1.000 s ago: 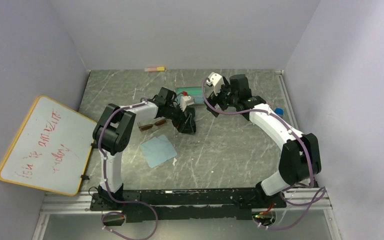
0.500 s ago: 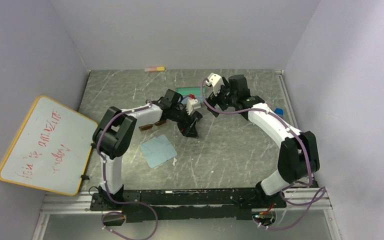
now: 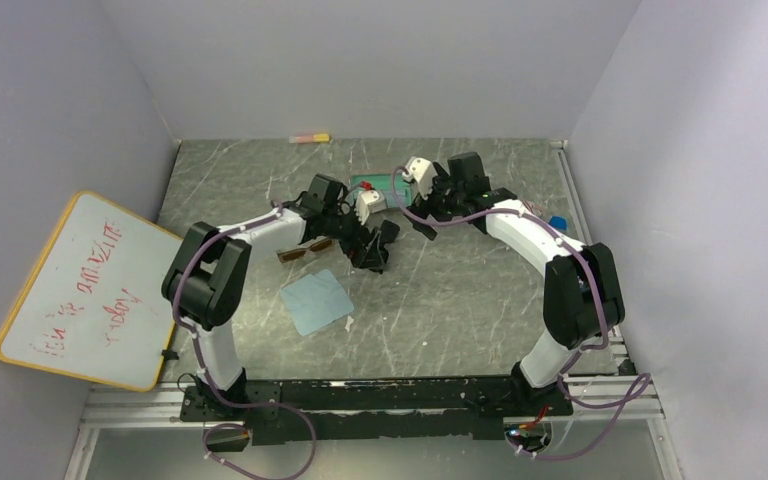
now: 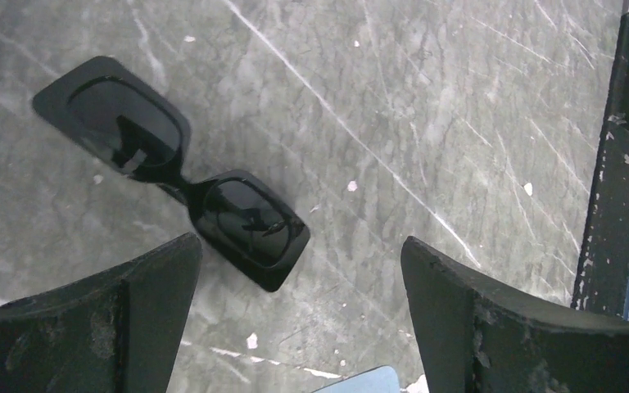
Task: Organize the sunglasses
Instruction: Pick up the sunglasses from the center of the board.
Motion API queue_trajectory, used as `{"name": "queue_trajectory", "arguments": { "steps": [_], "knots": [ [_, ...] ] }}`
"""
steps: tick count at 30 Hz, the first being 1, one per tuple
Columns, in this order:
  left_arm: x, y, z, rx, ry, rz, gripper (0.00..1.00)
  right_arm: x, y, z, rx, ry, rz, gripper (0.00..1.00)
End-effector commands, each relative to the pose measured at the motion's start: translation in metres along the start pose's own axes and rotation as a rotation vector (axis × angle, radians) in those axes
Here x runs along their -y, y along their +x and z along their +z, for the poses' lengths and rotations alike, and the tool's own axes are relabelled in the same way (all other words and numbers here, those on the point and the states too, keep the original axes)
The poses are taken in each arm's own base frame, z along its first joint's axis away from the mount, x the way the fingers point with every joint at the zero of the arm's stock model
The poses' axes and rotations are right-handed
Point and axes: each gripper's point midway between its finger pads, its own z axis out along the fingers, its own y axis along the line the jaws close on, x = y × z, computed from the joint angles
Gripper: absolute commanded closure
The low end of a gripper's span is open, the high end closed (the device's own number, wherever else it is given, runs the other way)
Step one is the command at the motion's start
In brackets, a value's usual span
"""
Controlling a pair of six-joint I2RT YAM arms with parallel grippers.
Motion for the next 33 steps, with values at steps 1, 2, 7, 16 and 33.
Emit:
{"name": "queue_trajectory", "arguments": {
  "steps": [1,2,7,16,33],
  "knots": [
    [-0.006,-0.030,-0.028,0.085,-0.042,0.060,0.04,-0.009,0.000,0.006,0.043,-0.070,-0.217,0.00],
    [-0.009,-0.031,-0.033,0.092,-0.054,0.060,0.04,-0.006,0.002,0.008,0.043,-0.066,-0.276,0.00],
    [-0.025,-0.030,-0.055,0.108,-0.108,0.059,0.04,-0.008,0.008,0.022,0.025,-0.179,-0.523,0.00],
    [-0.055,-0.010,-0.115,0.126,-0.215,0.101,0.04,-0.021,0.002,0.050,0.132,-0.310,-0.929,0.00],
    [-0.074,0.024,-0.160,0.188,-0.256,0.107,0.04,-0.039,0.004,0.098,0.055,-0.565,-1.234,0.02]
  ]
}}
